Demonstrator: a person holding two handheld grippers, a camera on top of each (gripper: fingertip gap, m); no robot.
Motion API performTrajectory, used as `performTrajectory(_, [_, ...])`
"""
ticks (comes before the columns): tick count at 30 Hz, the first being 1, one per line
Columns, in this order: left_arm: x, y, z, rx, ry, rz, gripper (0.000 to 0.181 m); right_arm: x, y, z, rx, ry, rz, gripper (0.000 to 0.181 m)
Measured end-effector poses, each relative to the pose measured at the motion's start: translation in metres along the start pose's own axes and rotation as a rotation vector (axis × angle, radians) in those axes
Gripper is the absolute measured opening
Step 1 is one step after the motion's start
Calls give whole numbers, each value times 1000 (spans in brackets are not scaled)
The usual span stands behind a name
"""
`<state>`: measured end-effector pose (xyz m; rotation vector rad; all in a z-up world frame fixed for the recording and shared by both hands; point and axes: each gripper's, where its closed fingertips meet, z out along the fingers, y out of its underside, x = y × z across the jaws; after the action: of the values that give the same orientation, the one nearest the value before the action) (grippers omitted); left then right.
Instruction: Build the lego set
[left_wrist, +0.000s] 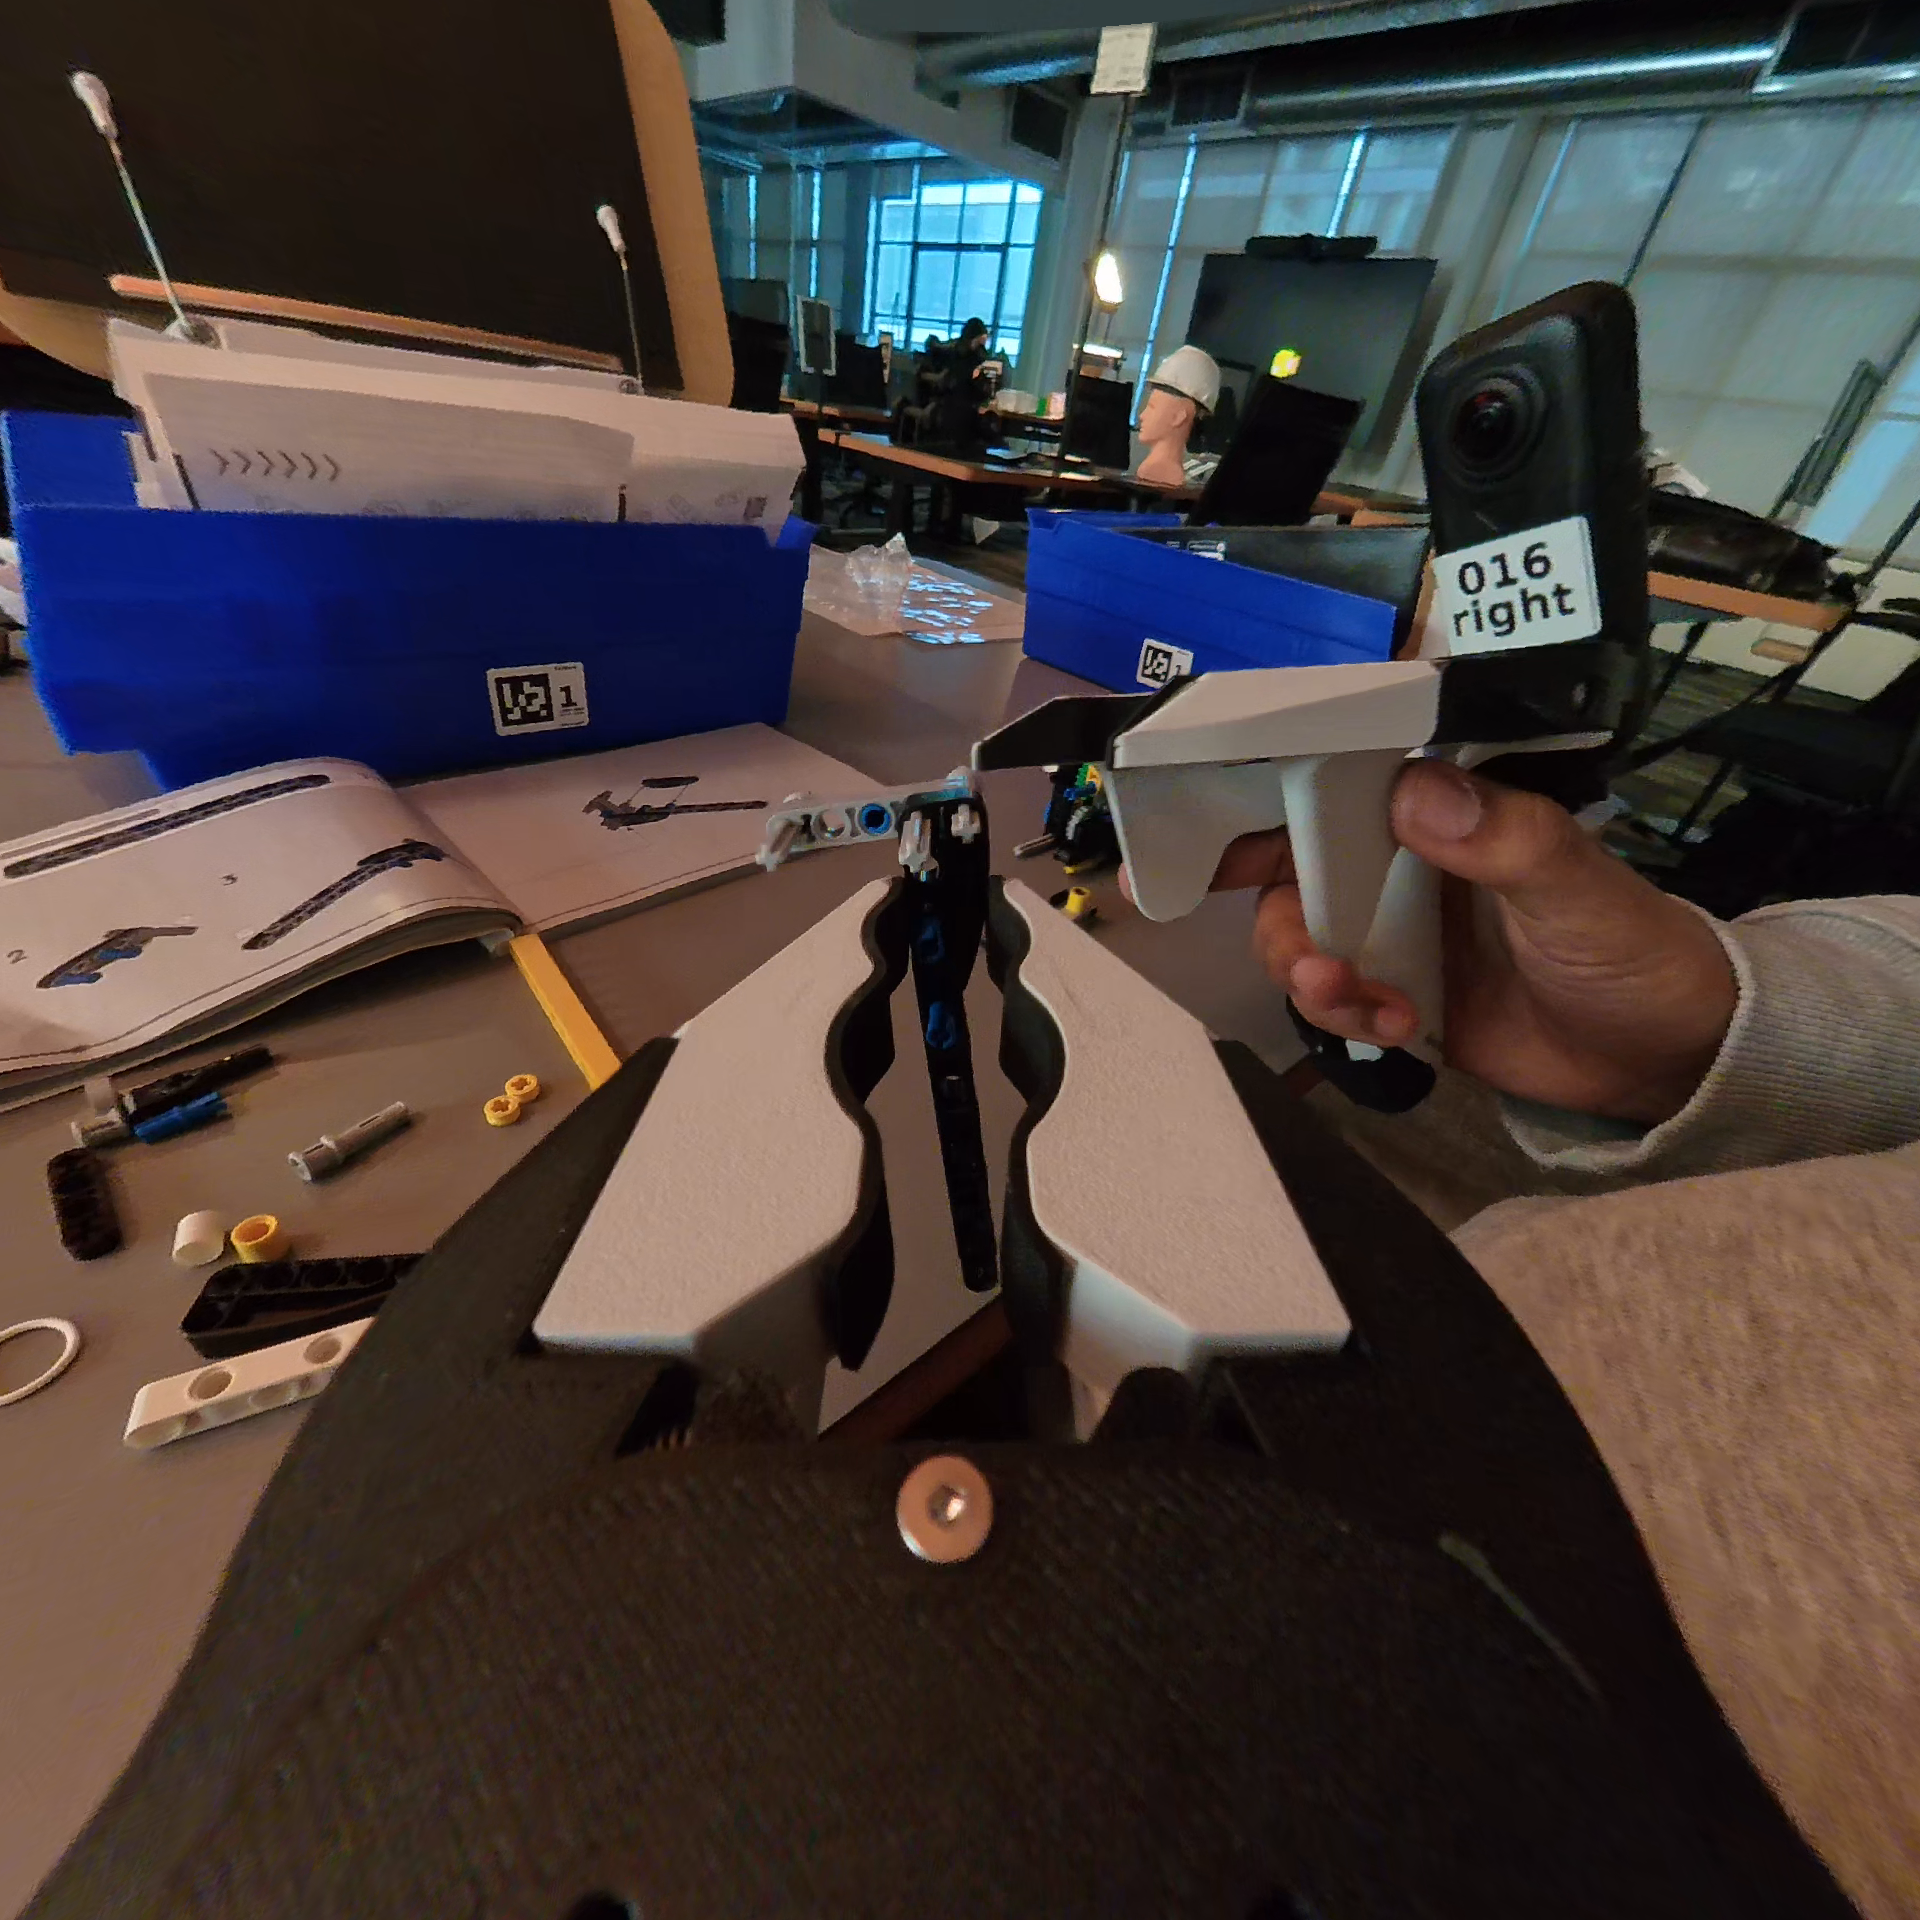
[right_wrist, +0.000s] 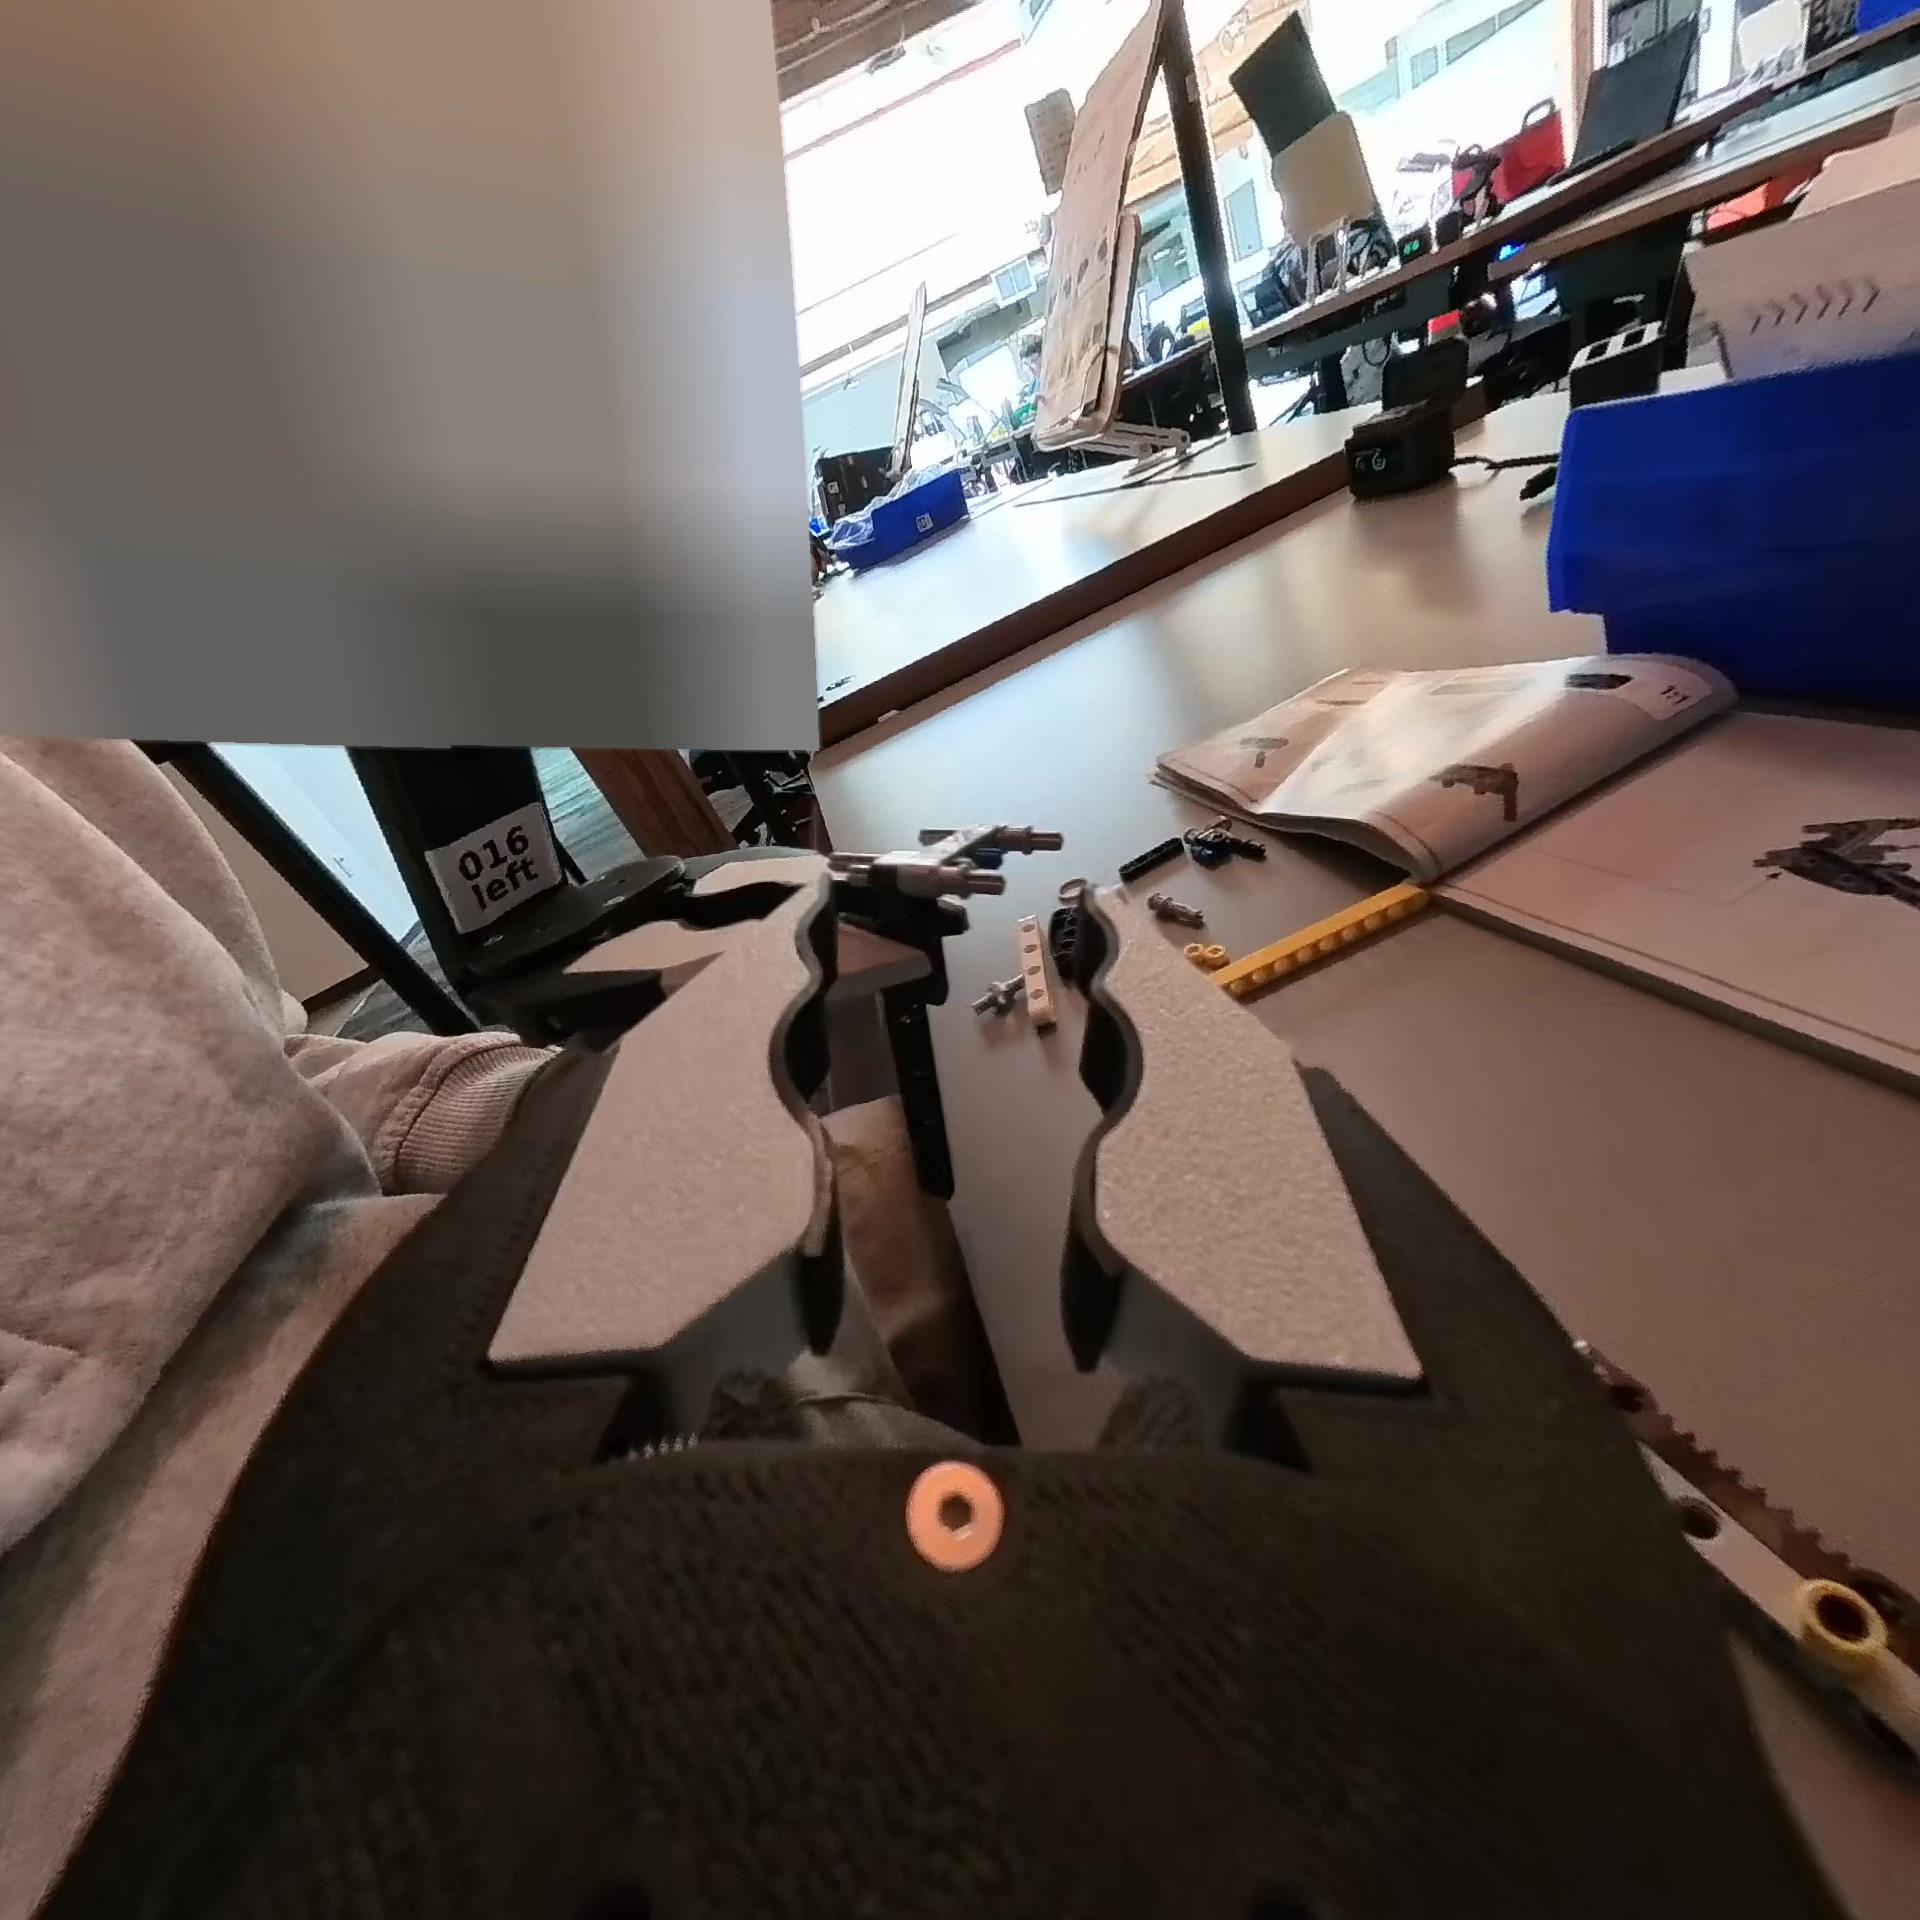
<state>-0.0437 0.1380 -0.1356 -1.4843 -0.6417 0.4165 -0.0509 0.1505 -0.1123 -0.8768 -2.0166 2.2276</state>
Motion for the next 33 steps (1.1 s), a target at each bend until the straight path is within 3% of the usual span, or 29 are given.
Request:
performTrajectory(7, [15, -3, 0, 15, 83, 2, 10, 1, -4, -4, 12, 14, -16, 42])
performTrajectory(15, [12, -1, 1, 9, 74, -18, 11, 3, -21, -11, 108, 142, -252, 32])
performTrajectory(18, [12, 0, 2, 5, 73, -20, 10, 7, -16, -11, 69, 200, -336, 20])
performTrajectory(23, [11, 0, 2, 4, 72, -26, 10, 17, -8, -10, 9, 308, -438, 19])
performTrajectory(26, [10, -1, 1, 5, 71, -36, 10, 19, -3, -8, -8, 312, -422, 21])
performTrajectory(33, [7, -3, 0, 7, 78, -81, 10, 18, 14, -4, -86, 218, -257, 3])
